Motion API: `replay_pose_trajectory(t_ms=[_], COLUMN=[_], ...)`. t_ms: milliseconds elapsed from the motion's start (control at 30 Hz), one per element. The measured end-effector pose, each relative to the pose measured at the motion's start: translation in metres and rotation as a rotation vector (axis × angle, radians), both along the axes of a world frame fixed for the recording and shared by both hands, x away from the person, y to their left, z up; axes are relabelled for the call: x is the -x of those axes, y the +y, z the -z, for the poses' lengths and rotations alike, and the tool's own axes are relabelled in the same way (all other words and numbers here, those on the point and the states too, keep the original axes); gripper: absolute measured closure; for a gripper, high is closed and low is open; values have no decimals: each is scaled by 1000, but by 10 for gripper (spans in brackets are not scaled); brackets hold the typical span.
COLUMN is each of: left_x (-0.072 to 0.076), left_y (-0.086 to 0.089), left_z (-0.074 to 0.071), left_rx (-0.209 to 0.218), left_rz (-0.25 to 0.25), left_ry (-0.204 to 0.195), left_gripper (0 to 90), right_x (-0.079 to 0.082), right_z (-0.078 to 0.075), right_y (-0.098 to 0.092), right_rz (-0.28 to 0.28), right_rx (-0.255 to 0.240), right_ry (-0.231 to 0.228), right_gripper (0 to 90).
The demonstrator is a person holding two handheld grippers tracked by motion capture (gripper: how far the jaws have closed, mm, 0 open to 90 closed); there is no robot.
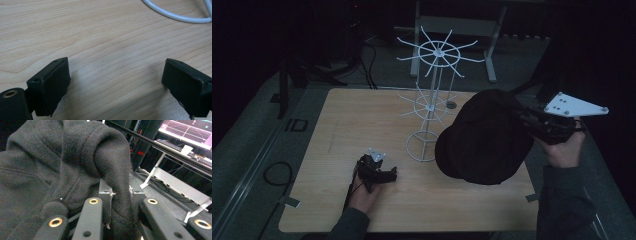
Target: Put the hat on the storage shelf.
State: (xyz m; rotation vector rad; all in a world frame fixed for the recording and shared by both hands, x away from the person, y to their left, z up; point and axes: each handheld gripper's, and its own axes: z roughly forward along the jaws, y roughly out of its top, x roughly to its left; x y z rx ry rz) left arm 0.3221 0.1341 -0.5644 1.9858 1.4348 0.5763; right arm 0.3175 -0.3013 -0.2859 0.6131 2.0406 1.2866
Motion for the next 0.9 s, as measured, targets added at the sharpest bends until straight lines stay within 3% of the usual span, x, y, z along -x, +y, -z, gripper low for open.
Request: replay_pose_trajectory(t_ms=[900], left_x=[0], left_y=[0], left_z=[0], left_rx=[0], left_rz=[0], left_ry=[0], left_gripper=[86], right_x=[-6], right_z=[-9], right_y=[8], right_rz=[-80], right_rx=[-128], right_ry=[-10], right_gripper=[781])
